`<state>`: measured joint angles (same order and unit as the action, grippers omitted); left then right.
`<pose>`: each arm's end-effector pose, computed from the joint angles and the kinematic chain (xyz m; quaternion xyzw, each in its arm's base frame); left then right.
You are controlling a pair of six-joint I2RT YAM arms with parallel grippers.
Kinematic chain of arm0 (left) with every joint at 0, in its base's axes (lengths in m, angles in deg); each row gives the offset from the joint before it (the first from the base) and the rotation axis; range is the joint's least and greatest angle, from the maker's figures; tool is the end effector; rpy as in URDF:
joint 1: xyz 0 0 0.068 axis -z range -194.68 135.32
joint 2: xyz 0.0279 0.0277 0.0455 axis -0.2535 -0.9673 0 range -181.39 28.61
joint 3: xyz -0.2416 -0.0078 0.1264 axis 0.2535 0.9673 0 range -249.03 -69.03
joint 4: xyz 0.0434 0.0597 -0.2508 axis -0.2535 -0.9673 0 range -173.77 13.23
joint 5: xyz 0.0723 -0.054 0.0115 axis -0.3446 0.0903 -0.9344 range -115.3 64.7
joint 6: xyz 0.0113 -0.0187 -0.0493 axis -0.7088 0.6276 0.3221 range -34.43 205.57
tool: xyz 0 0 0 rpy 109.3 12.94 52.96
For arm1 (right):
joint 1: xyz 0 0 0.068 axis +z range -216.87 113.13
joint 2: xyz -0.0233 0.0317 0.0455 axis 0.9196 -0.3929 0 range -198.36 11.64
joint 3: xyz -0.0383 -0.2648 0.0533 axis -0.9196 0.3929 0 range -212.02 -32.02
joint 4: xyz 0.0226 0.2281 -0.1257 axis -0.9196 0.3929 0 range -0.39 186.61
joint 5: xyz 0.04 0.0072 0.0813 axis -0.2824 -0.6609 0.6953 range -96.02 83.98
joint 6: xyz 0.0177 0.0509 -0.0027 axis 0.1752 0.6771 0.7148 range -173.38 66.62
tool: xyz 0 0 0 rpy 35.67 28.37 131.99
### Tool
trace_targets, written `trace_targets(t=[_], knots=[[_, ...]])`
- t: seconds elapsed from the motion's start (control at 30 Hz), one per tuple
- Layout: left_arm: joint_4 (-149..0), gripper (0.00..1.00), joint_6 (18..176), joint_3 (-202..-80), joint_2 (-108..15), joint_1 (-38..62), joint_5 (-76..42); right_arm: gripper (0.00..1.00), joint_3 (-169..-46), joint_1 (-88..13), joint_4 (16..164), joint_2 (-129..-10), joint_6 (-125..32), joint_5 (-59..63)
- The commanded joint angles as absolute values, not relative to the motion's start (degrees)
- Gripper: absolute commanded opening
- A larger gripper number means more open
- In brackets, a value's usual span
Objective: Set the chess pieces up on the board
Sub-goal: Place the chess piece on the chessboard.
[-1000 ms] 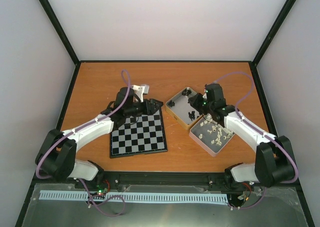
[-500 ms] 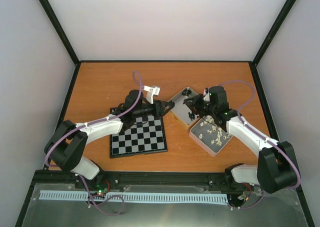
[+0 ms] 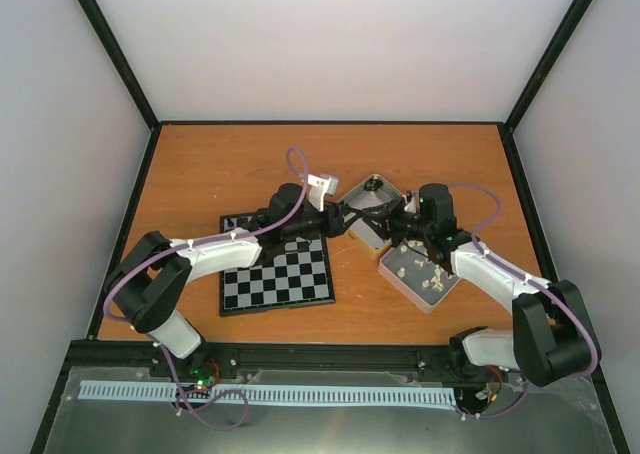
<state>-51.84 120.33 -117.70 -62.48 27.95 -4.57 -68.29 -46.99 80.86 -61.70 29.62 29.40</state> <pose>0.2479 -0.2455 0.2242 0.1607 0.7840 -0.4769 0.3633 0.2437 0.1100 0.2177 0.2953 0.7785 0.5447 0.1002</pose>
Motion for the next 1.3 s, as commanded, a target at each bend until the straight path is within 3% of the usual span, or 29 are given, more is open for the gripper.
trace_targets(t=[0.0, 0.3, 0.57, 0.9, 1.1, 1.27], knots=[[-48.95, 0.43, 118.97, -119.02, -63.28, 28.46, -5.15, 0.17, -66.73, -47.47, 75.21, -62.12, 35.96, 32.04], [-47.44, 0.27, 119.09, -118.06, -63.76, 28.56, -2.38, 0.18, -66.39, -47.45, 73.95, -62.54, 38.17, 33.0], [-46.36, 0.26, 119.71, -117.04, -63.45, 28.56, -2.04, 0.18, -65.84, -47.49, 72.54, -62.94, 39.46, 33.12], [-46.18, 0.08, 119.67, -117.2, -63.96, 28.56, -3.52, 0.19, -65.6, -47.44, 71.77, -62.75, 40.88, 34.06], [-47.52, 0.02, 119.63, -116.7, -63.09, 28.56, -4.86, 0.25, -65.16, -47.44, 71.92, -62.98, 40.82, 33.88], [-50.24, 0.02, 119.38, -116.66, -62.61, 28.55, -6.23, 0.41, -65.71, -47.38, 75.33, -63.42, 37.26, 33.24]])
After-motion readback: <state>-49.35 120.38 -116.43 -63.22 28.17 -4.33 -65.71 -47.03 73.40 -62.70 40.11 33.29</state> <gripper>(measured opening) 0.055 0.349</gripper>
